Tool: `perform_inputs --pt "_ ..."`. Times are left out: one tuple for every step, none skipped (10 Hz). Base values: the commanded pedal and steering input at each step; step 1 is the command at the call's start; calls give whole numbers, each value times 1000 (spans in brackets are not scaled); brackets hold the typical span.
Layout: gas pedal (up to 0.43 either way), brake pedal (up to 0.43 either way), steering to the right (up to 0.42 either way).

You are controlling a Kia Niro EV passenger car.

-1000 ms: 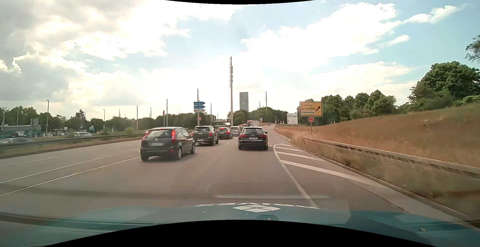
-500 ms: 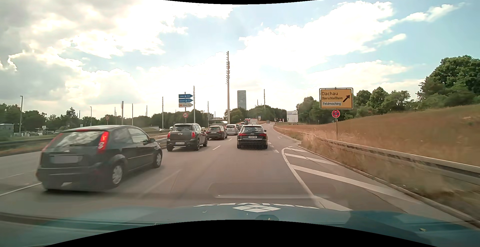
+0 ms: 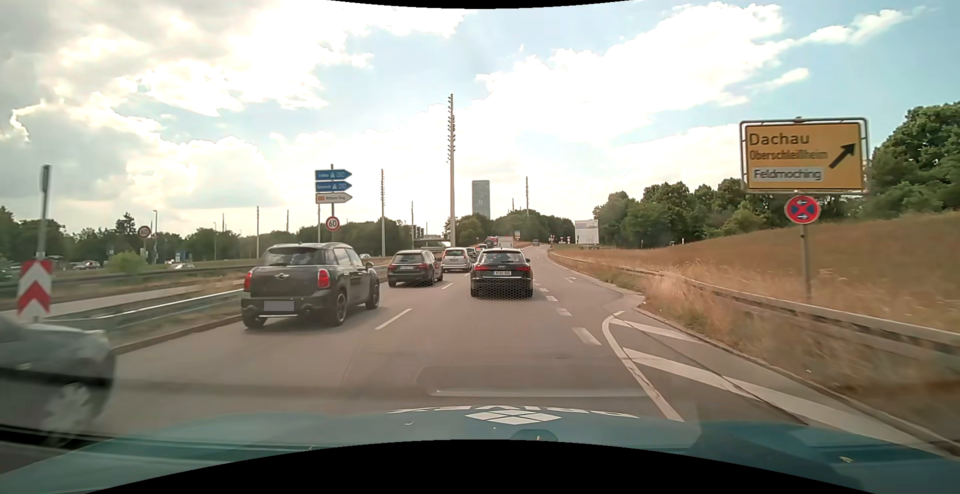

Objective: Follow the waypoints while adhering to traffic rules and regulations

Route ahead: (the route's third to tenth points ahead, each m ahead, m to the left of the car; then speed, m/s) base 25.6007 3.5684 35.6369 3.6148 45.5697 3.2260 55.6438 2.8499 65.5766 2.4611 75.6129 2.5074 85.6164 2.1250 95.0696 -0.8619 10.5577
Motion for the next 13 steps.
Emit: perform_inputs --pt "138 0 4" --pt "138 0 4" --pt "138 0 5" --pt "157 0 5" --pt "157 0 5" --pt "157 0 4" --pt "157 0 4" --pt "157 0 4" --pt "150 0 4" --pt "150 0 4" --pt "130 0 4" --pt "130 0 6" --pt "130 0 8"
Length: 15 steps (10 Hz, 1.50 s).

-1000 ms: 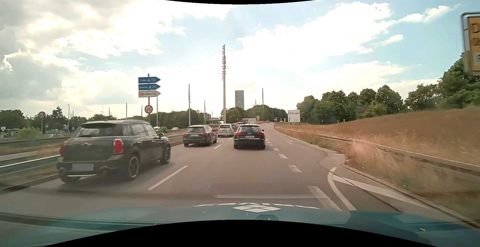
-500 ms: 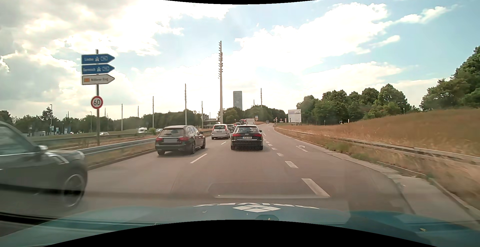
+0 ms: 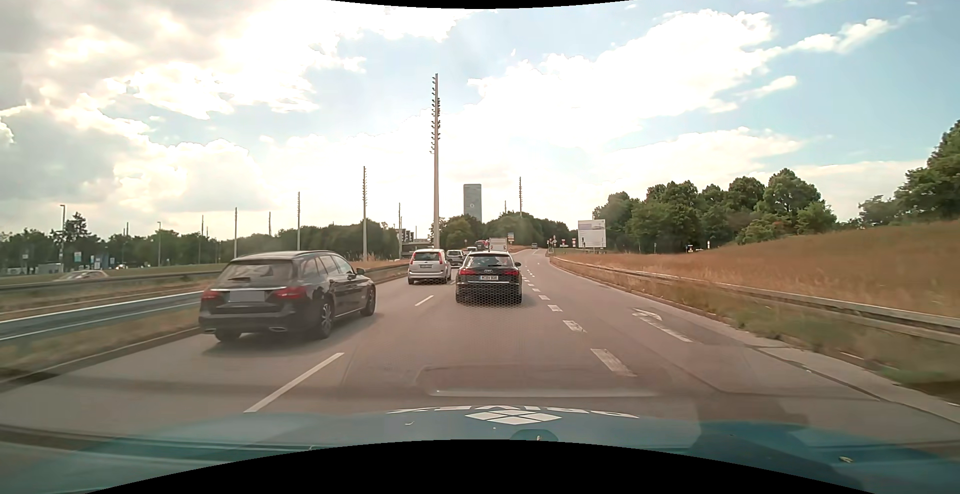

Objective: Follow the waypoints while adhering to traffic rules and regulations

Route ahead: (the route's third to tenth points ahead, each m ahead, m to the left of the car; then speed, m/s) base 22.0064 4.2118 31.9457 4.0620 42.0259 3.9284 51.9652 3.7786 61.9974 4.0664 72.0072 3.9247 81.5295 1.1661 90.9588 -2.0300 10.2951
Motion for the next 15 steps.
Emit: perform_inputs --pt "130 0 8" --pt "138 0 8" --pt "138 0 8" --pt "138 0 8" --pt "138 0 8" --pt "138 0 8" --pt "138 0 7" --pt "138 0 7" --pt "138 0 7" --pt "138 0 7" --pt "138 0 6" --pt "138 0 5" --pt "138 0 3" --pt "138 0 4" --pt "138 0 5"
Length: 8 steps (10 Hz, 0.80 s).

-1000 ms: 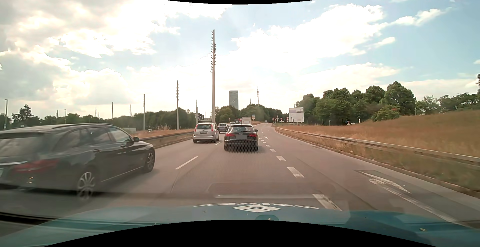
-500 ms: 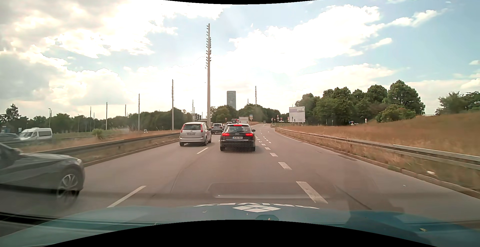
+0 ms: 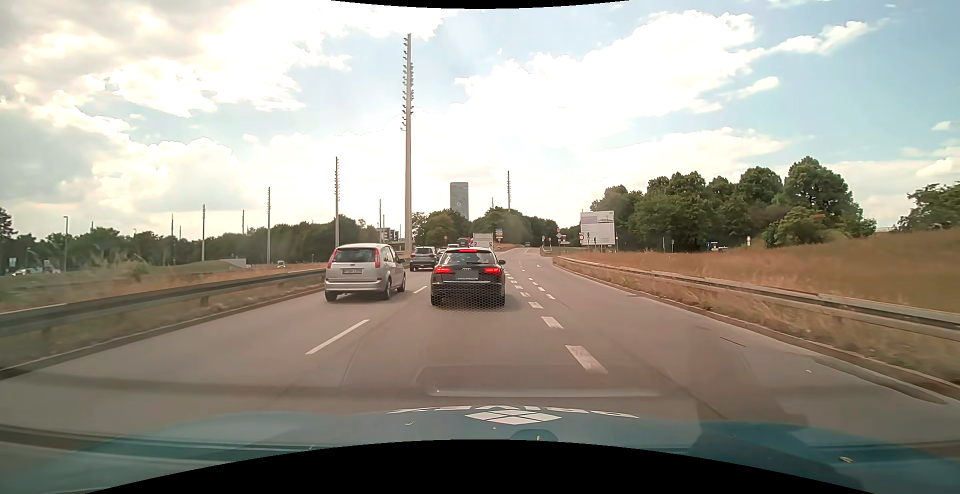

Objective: Follow the waypoints while adhering to traffic rules and regulations

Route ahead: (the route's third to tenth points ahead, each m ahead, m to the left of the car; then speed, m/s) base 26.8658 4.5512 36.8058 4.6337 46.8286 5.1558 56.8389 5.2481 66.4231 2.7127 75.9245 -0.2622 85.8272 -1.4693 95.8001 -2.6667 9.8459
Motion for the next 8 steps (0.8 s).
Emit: perform_inputs --pt "138 0 8" --pt "138 0 10" --pt "138 0 16" --pt "138 0 23" --pt "138 0 28" --pt "138 0 29" --pt "138 0 33" --pt "138 0 34"
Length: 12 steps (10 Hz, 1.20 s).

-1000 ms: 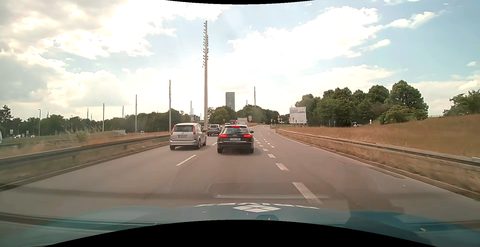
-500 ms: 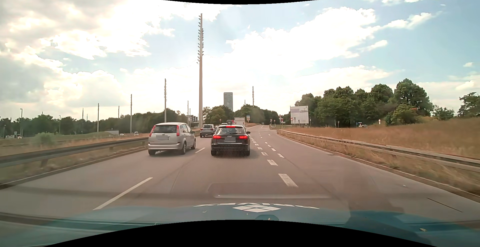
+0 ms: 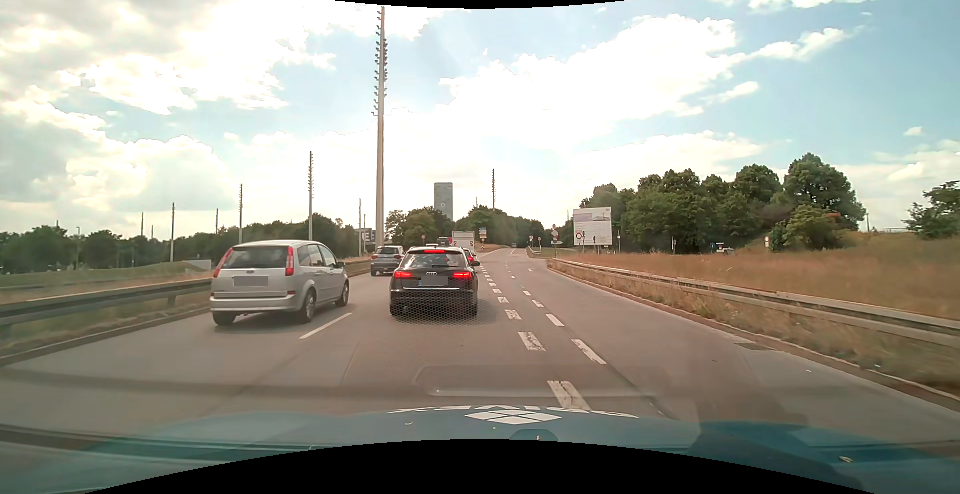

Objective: Follow the waypoints while adhering to traffic rules and regulations

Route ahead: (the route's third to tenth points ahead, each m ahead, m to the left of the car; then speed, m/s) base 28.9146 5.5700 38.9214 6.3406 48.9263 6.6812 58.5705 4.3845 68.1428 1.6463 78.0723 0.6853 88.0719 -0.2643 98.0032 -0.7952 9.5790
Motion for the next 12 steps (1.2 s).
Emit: perform_inputs --pt "150 0 35" --pt "169 0 36" --pt "197 0 39" --pt "248 0 39" --pt "268 0 39" --pt "280 0 33" --pt "287 0 19" --pt "319 0 -1" --pt "319 0 -11" --pt "339 0 -21" --pt "358 0 -24" --pt "398 0 -26"
